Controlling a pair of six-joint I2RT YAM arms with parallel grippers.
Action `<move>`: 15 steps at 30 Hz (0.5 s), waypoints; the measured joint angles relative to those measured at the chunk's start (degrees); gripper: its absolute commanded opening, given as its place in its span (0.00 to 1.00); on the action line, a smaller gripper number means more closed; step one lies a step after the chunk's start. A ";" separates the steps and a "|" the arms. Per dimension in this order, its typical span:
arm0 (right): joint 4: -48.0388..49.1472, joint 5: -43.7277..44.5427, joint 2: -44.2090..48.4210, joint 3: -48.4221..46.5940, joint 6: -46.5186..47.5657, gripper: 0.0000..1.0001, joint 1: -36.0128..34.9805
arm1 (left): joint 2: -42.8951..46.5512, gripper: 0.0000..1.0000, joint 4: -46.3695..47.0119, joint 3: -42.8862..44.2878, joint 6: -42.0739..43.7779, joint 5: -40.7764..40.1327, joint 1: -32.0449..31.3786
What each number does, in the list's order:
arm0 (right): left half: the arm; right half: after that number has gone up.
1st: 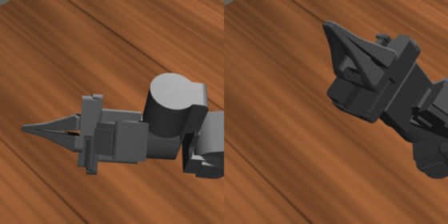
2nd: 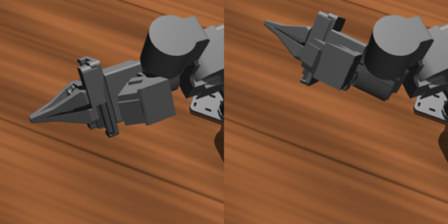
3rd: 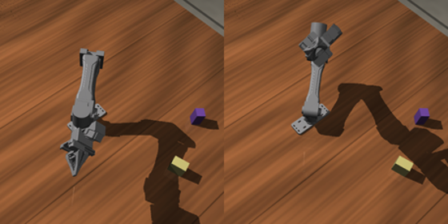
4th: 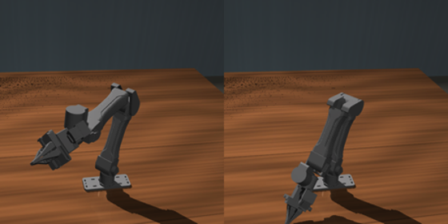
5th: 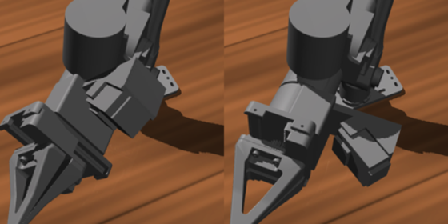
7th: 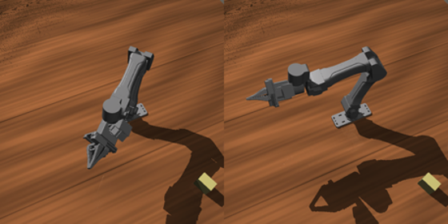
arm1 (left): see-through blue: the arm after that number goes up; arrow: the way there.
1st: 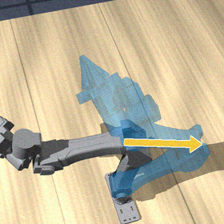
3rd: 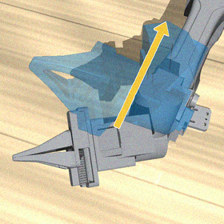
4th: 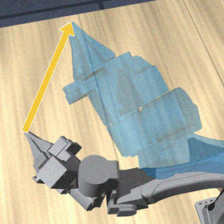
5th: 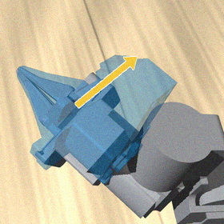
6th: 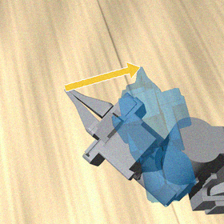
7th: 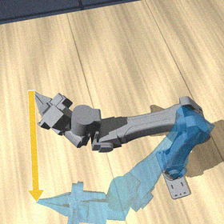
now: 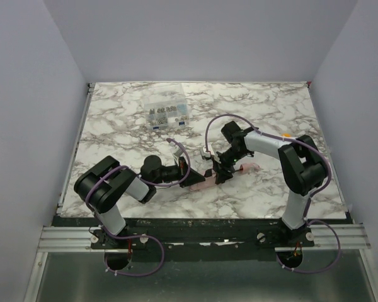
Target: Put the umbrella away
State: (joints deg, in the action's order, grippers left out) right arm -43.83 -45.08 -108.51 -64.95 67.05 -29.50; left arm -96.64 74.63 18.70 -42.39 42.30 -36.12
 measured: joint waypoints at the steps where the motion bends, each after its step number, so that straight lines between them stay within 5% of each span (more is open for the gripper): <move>1: -0.20 -0.11 -0.17 -0.17 -0.15 0.00 0.00 | 0.00 0.00 -0.24 0.00 0.04 0.13 0.00; 15: -1.66 -0.92 -1.75 -1.79 -2.62 0.00 0.00 | 2.03 0.00 -4.63 -0.31 2.84 0.83 -0.79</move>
State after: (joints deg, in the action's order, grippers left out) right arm -45.50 -46.00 -110.26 -66.74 64.42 -29.50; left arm -94.61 70.00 18.39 -39.55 43.13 -36.91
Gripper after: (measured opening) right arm 0.427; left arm 0.009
